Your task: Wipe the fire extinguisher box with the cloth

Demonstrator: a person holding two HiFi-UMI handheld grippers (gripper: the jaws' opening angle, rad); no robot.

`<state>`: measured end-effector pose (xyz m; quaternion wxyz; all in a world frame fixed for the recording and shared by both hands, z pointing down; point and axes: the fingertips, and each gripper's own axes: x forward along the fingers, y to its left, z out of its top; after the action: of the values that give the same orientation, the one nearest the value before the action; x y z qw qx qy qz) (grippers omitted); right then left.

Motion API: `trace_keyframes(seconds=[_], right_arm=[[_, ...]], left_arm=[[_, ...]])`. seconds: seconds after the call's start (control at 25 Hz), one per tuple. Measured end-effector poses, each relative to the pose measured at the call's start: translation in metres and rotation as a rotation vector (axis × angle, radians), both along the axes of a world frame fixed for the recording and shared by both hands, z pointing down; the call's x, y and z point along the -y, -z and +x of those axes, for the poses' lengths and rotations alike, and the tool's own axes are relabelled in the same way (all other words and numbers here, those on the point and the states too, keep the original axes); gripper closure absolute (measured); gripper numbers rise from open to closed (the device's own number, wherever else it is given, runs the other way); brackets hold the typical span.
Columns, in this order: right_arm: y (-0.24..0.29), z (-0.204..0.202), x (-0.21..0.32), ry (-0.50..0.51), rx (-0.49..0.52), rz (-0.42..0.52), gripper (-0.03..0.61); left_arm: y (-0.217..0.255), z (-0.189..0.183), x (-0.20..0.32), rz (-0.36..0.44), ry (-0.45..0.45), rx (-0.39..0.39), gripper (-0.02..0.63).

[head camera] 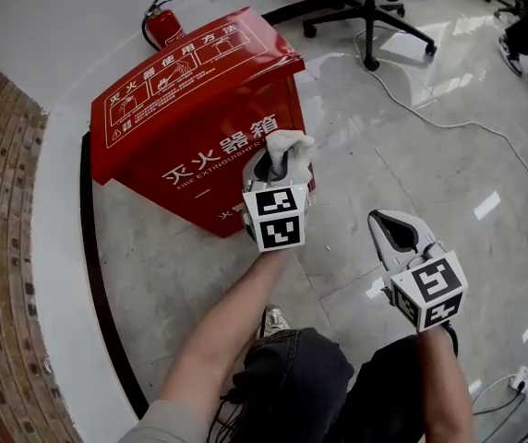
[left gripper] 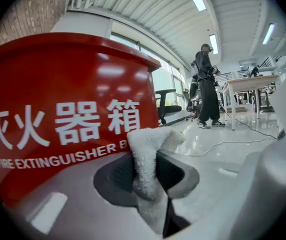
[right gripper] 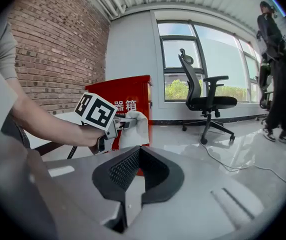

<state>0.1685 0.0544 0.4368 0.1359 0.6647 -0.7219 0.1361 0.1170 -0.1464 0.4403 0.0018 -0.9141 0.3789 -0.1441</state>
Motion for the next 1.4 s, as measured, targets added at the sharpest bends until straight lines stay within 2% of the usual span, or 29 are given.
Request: trace_keyframes(seconds=[0.16, 0.28, 0.48, 0.68, 0.84, 1.0, 1.12, 1.24, 1.4], right_arm=[[-0.005, 0.022, -0.022, -0.068, -0.023, -0.029, 0.555], [-0.010, 0.029, -0.027, -0.084, -0.036, -0.048, 0.555], [-0.022, 0.023, -0.019, -0.080, -0.013, -0.064, 0.555], [-0.042, -0.005, 0.011, -0.005, 0.013, -0.089, 0.555], [-0.061, -0.032, 0.035, 0.066, 0.049, -0.129, 0.554], [-0.076, -0.054, 0.051, 0.123, 0.075, -0.171, 0.554], [-0.082, -0.063, 0.056, 0.160, 0.099, -0.195, 0.554], [-0.086, -0.065, 0.051, 0.182, 0.093, -0.224, 0.554], [-0.088, -0.066, 0.042, 0.201, 0.070, -0.233, 0.554]], left_arm=[[-0.016, 0.039, -0.008, 0.003, -0.084, 0.026, 0.517], [-0.029, 0.046, -0.013, -0.026, -0.127, 0.026, 0.517], [-0.058, 0.016, -0.030, -0.113, -0.158, 0.022, 0.517], [-0.082, -0.048, -0.037, -0.153, -0.144, 0.072, 0.517], [-0.104, -0.120, -0.034, -0.188, -0.055, 0.109, 0.515], [-0.115, -0.199, -0.017, -0.200, 0.137, 0.103, 0.515], [-0.111, -0.244, 0.003, -0.185, 0.285, 0.073, 0.515], [-0.113, -0.254, 0.021, -0.191, 0.362, 0.041, 0.515], [-0.125, -0.229, 0.024, -0.194, 0.350, 0.040, 0.515]])
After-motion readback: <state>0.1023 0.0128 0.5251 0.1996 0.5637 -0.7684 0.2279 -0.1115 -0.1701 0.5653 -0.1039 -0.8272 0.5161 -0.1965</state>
